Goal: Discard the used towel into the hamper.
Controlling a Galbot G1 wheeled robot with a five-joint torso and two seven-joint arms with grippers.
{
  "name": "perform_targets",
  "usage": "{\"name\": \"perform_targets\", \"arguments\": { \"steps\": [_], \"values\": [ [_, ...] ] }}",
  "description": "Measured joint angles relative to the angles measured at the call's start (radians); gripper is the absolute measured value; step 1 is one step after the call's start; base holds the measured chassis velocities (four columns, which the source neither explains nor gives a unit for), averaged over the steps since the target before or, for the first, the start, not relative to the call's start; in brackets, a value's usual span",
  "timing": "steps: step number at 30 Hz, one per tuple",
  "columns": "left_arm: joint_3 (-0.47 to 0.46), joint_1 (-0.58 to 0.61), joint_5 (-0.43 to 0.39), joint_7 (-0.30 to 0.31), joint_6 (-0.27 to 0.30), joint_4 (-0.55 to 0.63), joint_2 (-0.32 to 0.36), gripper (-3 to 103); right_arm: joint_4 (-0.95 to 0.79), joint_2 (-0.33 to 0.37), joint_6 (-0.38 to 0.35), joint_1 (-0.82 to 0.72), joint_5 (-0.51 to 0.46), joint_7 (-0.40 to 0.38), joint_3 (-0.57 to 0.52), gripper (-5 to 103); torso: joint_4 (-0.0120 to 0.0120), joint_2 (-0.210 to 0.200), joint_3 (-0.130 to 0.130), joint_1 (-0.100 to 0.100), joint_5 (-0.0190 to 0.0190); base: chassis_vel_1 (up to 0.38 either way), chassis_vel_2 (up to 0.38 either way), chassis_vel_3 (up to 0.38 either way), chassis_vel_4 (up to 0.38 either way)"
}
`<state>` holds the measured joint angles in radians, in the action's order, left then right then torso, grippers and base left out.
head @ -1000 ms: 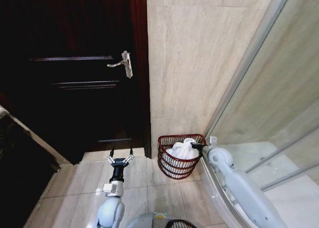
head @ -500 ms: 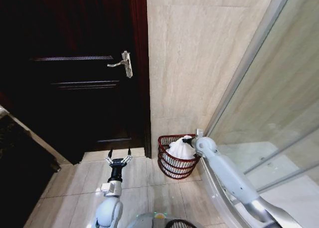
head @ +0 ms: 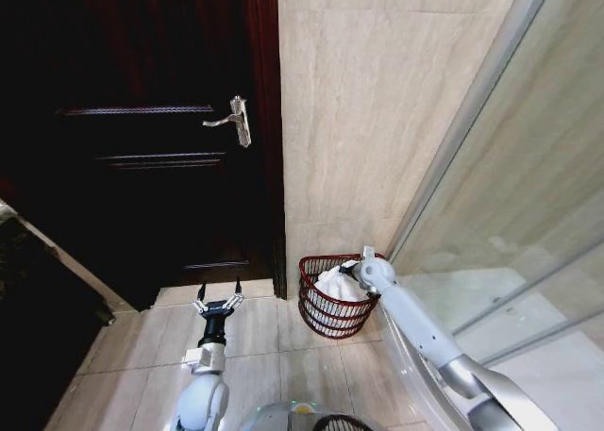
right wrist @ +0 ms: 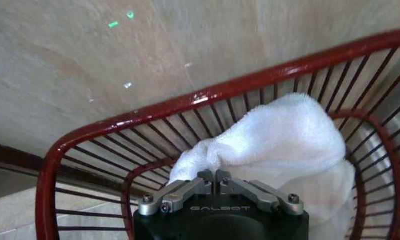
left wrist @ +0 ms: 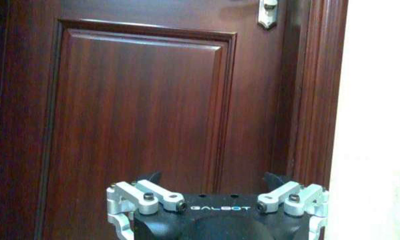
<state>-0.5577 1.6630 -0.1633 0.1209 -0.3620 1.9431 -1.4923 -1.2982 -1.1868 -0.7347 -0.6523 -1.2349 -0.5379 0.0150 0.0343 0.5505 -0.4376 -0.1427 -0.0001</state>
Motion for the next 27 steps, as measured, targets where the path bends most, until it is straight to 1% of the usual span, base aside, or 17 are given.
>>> {"name": "perform_targets", "arguments": {
  "steps": [2, 3, 9, 17, 20, 22, 23, 26, 27],
  "values": [
    [-0.015, 0.008, -0.003, -0.001, -0.008, 0.003, -0.003, 100, 0.072, -0.049, 0.001, 0.009, 0.017, 0.000, -0.027, 2, 0.0002, 0.000, 0.000, 0.000, 0.0000, 0.000, 0.000, 0.000, 0.000],
    [-0.016, 0.010, -0.003, -0.002, -0.009, 0.003, -0.003, 100, 0.082, -0.056, 0.001, 0.006, 0.028, 0.003, -0.033, 2, 0.0002, 0.000, 0.000, 0.000, 0.0000, 0.000, 0.000, 0.000, 0.000],
    [-0.016, 0.014, -0.002, -0.002, -0.010, 0.006, -0.006, 100, 0.089, -0.073, 0.002, -0.024, 0.060, 0.017, -0.060, 2, -0.0001, 0.000, 0.000, 0.000, 0.0001, 0.000, 0.000, 0.000, 0.000],
    [-0.012, 0.028, 0.002, -0.002, -0.019, 0.012, -0.012, 100, 0.119, -0.097, 0.002, -0.037, 0.062, 0.021, -0.101, 2, 0.0000, 0.000, 0.000, 0.000, 0.0001, 0.000, 0.000, 0.000, 0.000],
    [-0.012, 0.035, 0.002, -0.001, -0.023, 0.014, -0.011, 100, 0.138, -0.106, 0.002, -0.039, 0.082, 0.037, -0.114, 2, 0.0000, 0.000, 0.000, 0.000, 0.0000, 0.000, 0.000, 0.000, 0.000],
    [-0.012, 0.042, 0.006, -0.001, -0.032, 0.011, -0.012, 100, 0.165, -0.129, 0.003, -0.039, 0.117, 0.054, -0.134, 2, -0.0001, 0.000, 0.000, 0.000, 0.0000, 0.000, 0.000, 0.000, 0.000],
    [-0.012, 0.042, 0.006, -0.001, -0.032, 0.011, -0.012, 100, 0.165, -0.129, 0.003, -0.039, 0.117, 0.054, -0.134, 2, -0.0001, 0.000, 0.000, 0.000, 0.0000, 0.000, 0.000, 0.000, 0.000],
    [-0.012, 0.047, 0.016, -0.001, -0.039, 0.005, -0.011, 100, 0.187, -0.158, 0.003, -0.040, 0.157, 0.072, -0.156, 2, 0.0002, 0.000, 0.000, 0.000, 0.0000, 0.000, 0.000, 0.000, 0.000],
    [-0.012, 0.047, 0.017, -0.001, -0.039, 0.005, -0.011, 100, 0.187, -0.161, 0.003, -0.041, 0.162, 0.076, -0.160, -1, 0.0001, 0.000, 0.000, 0.000, 0.0000, 0.000, 0.000, 0.000, 0.000]
  ]
}}
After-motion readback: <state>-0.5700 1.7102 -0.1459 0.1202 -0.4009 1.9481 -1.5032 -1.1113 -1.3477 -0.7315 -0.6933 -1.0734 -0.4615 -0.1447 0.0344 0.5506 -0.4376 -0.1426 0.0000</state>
